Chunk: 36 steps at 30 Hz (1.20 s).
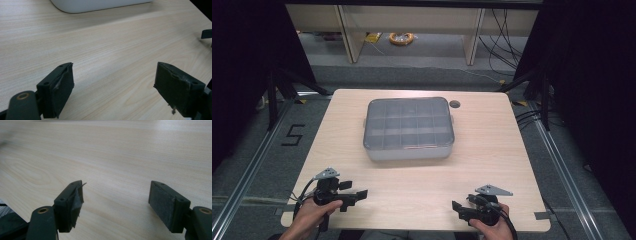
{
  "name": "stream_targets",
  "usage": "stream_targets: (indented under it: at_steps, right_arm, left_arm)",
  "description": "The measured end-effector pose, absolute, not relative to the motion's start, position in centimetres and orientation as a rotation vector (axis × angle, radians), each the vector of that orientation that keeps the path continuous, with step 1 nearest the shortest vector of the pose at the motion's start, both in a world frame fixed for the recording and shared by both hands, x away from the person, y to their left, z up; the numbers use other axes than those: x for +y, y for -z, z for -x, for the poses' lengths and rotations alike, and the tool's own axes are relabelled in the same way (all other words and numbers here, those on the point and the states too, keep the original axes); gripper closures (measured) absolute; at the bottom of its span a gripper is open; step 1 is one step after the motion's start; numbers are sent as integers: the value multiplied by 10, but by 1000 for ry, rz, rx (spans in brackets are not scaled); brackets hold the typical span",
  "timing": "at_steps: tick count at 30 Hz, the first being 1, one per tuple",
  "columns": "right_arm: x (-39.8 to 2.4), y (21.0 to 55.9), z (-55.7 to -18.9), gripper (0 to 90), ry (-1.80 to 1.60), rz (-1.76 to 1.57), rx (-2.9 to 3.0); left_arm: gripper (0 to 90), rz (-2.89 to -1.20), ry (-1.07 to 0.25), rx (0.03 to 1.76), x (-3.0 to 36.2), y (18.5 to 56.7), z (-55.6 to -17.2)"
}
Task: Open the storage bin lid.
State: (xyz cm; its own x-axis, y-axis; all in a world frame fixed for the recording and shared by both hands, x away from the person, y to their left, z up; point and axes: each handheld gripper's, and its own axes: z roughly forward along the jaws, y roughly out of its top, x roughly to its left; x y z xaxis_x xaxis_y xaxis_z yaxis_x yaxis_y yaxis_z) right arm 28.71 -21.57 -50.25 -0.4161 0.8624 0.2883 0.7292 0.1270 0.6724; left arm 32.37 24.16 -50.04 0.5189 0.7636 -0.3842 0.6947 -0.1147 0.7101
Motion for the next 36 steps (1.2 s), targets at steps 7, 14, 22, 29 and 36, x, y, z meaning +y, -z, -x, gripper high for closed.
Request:
stream_targets:
  at_steps: [7, 14, 22, 29, 36]
  right_arm:
    - [-214, 503, -287, 279, -1178, -1646, 2206]
    - [-217, 503, -289, 277, -1181, -1603, 2230]
    - [-220, 502, -289, 276, -1193, -1625, 2199]
    - [-221, 499, -291, 276, -1265, -1603, 2144]
    - [-223, 498, -297, 260, -1341, -1597, 2135]
  left_arm:
    - [151, -1833, -91, 1215, 243, 501, -325]
    - [151, -1820, -86, 1226, 243, 501, -325]
    - [152, -1799, -84, 1237, 246, 501, -326]
    - [152, -1793, -71, 1237, 245, 501, -327]
    - [158, -1786, -76, 1247, 246, 501, -328]
